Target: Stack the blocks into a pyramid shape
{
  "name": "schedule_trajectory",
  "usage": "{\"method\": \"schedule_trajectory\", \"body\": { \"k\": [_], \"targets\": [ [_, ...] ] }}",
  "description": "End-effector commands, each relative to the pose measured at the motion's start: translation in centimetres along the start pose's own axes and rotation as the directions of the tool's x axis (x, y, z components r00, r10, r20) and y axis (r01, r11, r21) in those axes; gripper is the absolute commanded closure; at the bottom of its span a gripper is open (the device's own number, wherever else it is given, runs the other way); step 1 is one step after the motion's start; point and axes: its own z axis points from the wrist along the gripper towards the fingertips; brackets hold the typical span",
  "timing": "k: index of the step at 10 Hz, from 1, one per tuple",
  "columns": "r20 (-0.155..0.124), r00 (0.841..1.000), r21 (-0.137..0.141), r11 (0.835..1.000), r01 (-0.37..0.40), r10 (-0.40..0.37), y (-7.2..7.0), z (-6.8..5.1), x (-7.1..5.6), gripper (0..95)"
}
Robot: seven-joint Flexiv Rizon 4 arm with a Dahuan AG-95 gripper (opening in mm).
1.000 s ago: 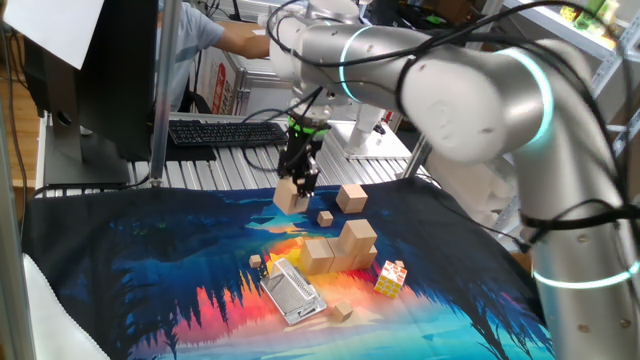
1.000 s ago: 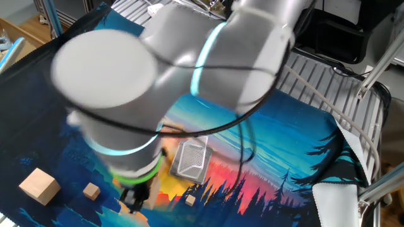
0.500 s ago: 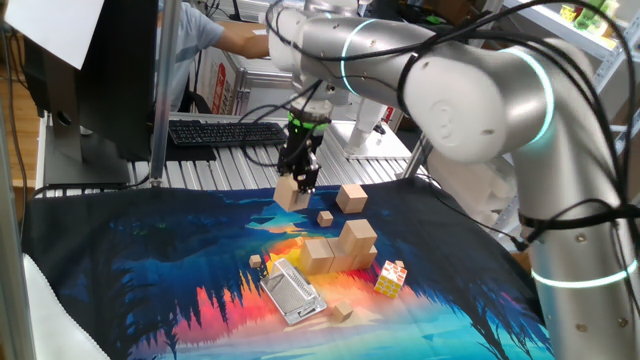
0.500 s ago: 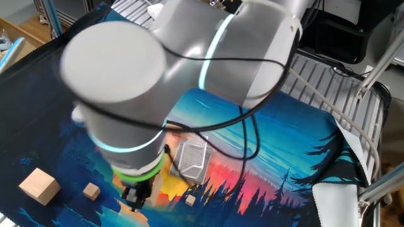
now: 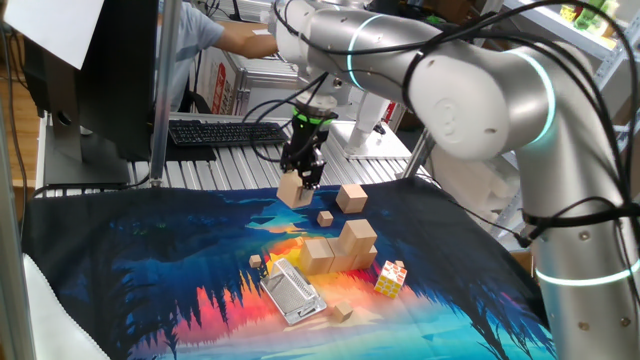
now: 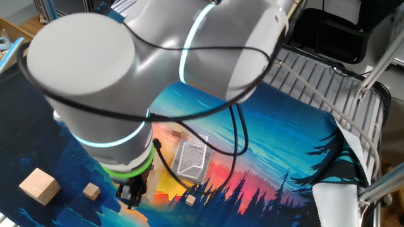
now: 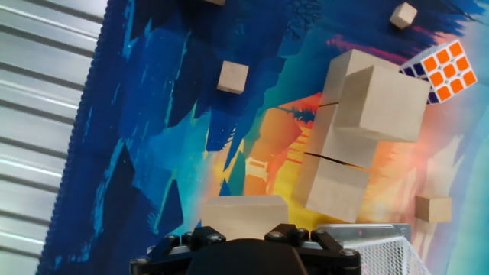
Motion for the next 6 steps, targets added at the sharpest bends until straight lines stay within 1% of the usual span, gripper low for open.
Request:
{"method": "schedule_trajectory", "body": {
  "k": [1,2,3,4,5,6],
  "targets": [
    [0.003,0.997,0.004,0.997,0.076,-0.076,0.26,-0.10,-0.14,95.0],
    [0.004,0.994,-0.006,0.994,0.108,-0.108,0.27,-0.12,-0.17,95.0],
    [-0.016,0.994,-0.033,0.994,0.104,-0.104,0.27,-0.12,-0.17,95.0],
    [-0.022,0.993,-0.054,0.992,0.112,-0.113,0.27,-0.12,-0.17,95.0],
    [-0.036,0.993,-0.066,0.992,0.107,-0.110,0.27,-0.12,-0.17,95.0],
    [-0.038,0.992,-0.082,0.990,0.113,-0.117,0.27,-0.12,-0.17,95.0]
  ]
}}
